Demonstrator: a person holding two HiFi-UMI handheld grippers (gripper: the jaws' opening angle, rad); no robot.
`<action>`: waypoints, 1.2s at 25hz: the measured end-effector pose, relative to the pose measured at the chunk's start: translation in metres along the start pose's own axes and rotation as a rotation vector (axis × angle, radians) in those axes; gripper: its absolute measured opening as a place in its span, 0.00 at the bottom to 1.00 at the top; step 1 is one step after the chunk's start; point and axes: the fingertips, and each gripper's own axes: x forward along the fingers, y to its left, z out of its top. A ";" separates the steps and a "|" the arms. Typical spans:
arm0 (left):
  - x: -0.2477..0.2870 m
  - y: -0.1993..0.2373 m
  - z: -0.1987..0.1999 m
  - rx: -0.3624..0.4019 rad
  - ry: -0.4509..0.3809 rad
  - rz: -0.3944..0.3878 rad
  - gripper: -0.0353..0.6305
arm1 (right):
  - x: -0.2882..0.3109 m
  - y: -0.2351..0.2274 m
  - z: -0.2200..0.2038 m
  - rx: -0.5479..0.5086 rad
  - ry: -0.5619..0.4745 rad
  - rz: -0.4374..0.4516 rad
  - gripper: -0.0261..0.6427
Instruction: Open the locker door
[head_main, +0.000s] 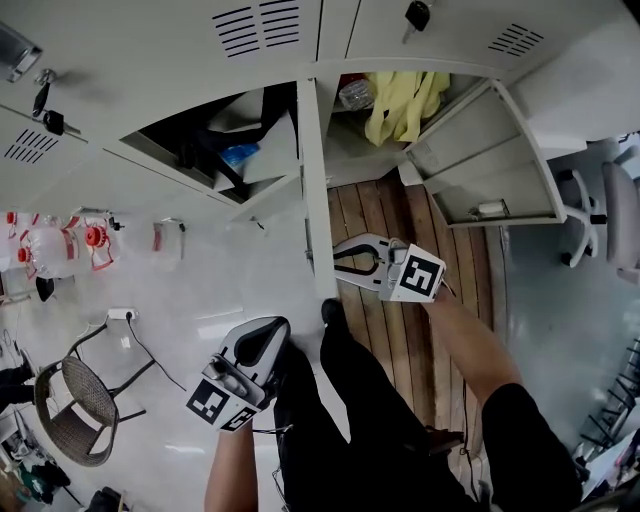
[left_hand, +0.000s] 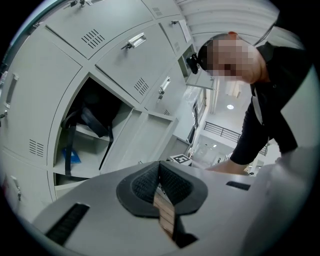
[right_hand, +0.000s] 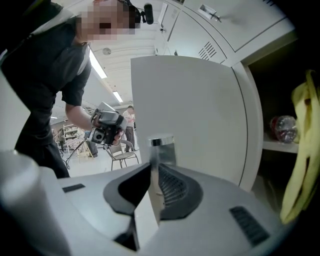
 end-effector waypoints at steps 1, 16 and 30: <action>0.001 -0.001 -0.002 -0.003 0.002 0.000 0.07 | -0.002 0.000 -0.001 0.005 0.003 0.003 0.13; -0.002 0.001 -0.005 -0.023 -0.013 0.009 0.07 | -0.058 -0.024 -0.015 0.175 -0.006 -0.231 0.06; -0.040 -0.015 0.054 0.066 -0.043 -0.026 0.07 | -0.077 0.048 0.065 0.213 -0.024 -0.386 0.06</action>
